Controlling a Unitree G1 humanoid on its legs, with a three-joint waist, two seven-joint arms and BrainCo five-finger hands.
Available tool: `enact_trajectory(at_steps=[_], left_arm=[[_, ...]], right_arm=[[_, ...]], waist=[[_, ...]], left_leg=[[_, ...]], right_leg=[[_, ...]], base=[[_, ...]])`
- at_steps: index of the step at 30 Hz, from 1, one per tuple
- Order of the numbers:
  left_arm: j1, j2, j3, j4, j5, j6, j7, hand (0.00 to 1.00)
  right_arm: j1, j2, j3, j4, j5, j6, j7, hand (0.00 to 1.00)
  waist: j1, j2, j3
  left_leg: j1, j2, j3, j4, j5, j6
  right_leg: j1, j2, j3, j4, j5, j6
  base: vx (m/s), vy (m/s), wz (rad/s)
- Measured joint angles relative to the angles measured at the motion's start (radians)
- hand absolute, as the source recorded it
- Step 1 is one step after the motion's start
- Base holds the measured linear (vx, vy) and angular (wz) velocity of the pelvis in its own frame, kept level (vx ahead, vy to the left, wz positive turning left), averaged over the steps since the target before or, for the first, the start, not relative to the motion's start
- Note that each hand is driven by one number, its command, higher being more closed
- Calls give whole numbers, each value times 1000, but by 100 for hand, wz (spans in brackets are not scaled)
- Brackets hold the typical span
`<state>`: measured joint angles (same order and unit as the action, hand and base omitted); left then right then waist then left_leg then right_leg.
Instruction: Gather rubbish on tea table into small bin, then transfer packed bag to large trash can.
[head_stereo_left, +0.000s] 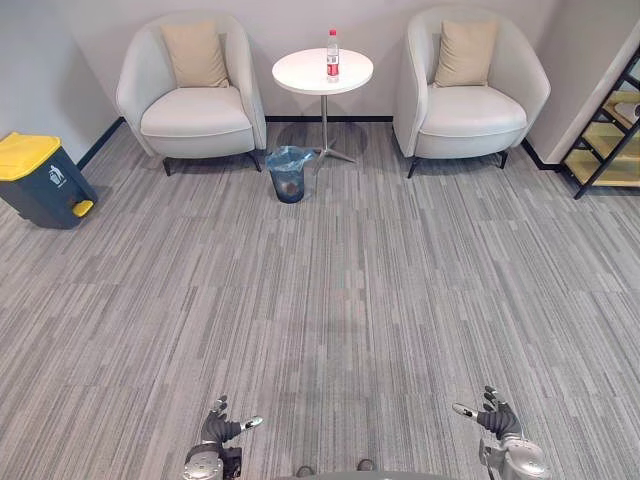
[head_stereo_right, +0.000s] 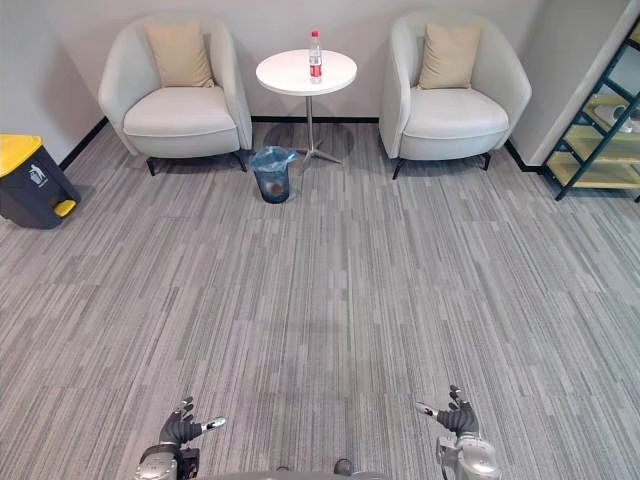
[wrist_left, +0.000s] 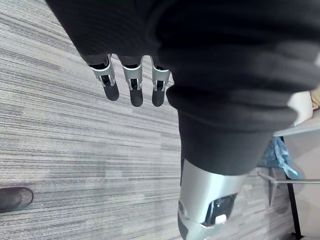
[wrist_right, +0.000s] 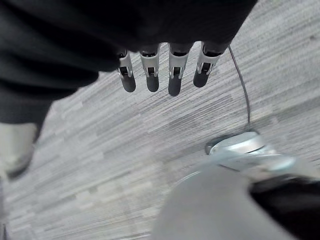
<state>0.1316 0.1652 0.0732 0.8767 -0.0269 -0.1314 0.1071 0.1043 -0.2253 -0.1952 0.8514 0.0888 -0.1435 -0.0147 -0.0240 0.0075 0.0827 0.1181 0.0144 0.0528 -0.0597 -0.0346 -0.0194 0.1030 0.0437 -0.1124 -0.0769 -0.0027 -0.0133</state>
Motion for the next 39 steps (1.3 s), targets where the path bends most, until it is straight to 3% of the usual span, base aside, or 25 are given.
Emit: enact_trajectory(at_steps=[10,29,39], left_arm=[[7,0,6,5,2,-3,-1,0],[5,-6,-14,29,41,-2,-17,0],[6,-33,-27,38,42,-2,-19,0]], right_arm=[[3,0,11,0,-52,0,6,0],[2,20,37,8,-52,16,16,0],[0,25,36,28,-52,25,13,0]], waist=[[-4,0,0],[-13,-7,10],[-11,4,15]], left_leg=[[0,-7,-6,6,-1,-1],[-2,-2,17,3,-9,-9],[-27,11,62,42,-56,-7]], right_leg=[[-2,-9,-3,6,-1,1],[-3,-3,11,-7,0,0],[-35,9,61,7,-23,3]], base=[[-53,16,2],[-4,1,-2],[6,4,-14]])
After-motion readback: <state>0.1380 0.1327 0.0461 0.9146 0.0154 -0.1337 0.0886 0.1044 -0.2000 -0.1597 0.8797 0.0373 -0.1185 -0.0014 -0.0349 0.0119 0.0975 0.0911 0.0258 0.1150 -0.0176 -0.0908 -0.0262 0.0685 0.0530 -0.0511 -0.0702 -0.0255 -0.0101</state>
